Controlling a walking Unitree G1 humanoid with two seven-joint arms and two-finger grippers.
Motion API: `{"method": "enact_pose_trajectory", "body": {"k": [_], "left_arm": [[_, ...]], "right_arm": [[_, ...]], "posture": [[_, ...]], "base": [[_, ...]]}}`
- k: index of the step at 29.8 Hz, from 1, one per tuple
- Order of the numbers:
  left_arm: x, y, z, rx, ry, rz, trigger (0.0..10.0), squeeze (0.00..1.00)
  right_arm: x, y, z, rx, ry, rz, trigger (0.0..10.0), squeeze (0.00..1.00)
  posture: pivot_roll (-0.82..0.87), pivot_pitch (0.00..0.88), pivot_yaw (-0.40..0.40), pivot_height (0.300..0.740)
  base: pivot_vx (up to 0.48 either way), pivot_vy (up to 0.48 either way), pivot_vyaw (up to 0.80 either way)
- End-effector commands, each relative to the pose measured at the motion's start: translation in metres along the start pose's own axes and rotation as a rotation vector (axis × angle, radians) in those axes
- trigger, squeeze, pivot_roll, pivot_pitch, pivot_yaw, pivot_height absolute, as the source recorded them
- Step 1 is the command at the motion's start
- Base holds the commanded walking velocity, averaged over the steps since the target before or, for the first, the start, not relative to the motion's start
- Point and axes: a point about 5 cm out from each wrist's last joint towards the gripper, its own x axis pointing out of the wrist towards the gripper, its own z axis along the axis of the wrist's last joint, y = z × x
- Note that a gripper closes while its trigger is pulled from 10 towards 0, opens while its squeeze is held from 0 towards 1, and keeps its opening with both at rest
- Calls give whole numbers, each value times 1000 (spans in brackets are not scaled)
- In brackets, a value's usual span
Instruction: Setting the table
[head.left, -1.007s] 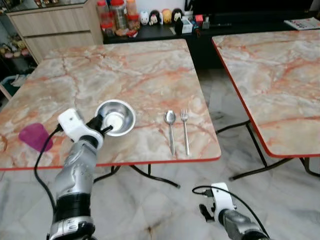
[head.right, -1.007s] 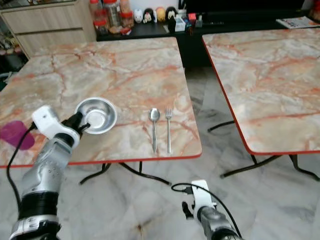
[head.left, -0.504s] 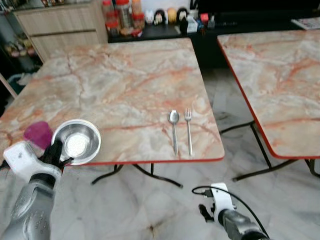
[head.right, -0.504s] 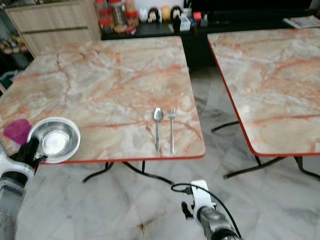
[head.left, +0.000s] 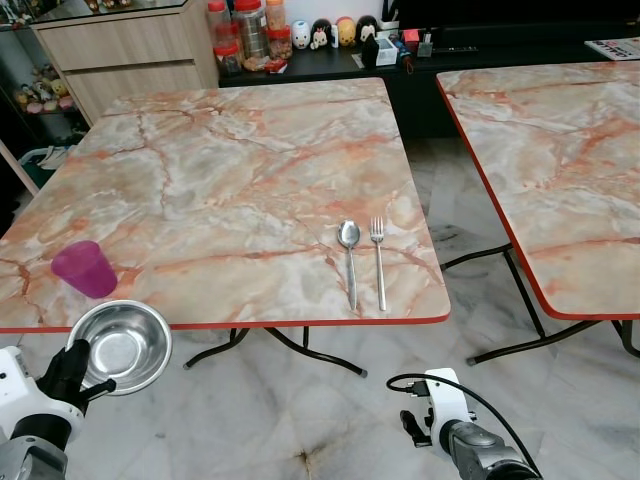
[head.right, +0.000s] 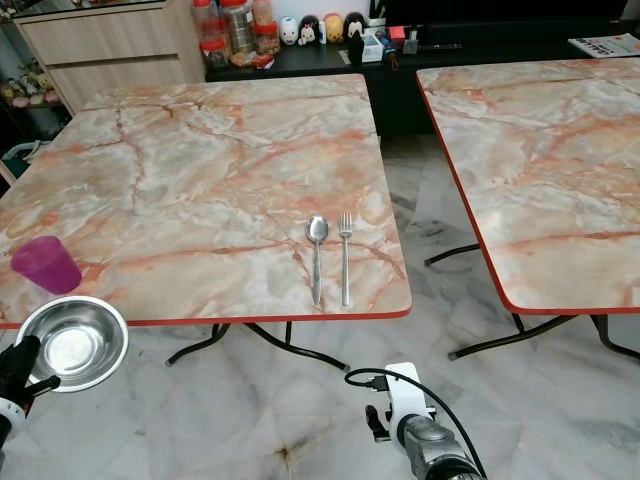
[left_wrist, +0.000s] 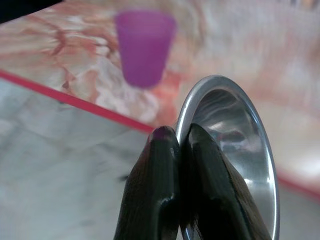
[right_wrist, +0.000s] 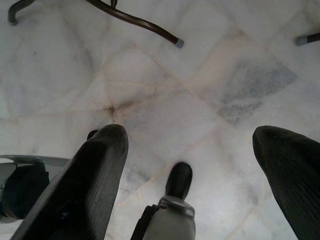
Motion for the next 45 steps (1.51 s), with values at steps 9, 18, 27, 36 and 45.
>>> {"method": "enact_pose_trajectory", "body": {"k": [9,18,27,36,45], "left_arm": [[24,0,-27,318,200,45,10000,0],[56,-8,-62,363,366,81,10000,0],[93,-47,-107,206,480,79,10000,0],[82,-67,-143,-103,566,187,10000,0],[70,-74,-160,-62,575,102,10000,0]], "right_arm": [[0,1,1,3,1,-1,10000,0],[0,2,3,-1,5,1,10000,0],[1,1,5,9,1,-10,10000,0],[0,0,6,9,-4,-15,10000,0],[0,-1,5,18,-7,-21,10000,0]], "posture": [[22,78,88,740],[15,76,77,740],[-22,67,64,740],[-52,38,51,740],[-65,16,51,740]], "base": [[0,0,0],[0,0,0],[0,0,0],[0,0,0],[0,0,0]]}}
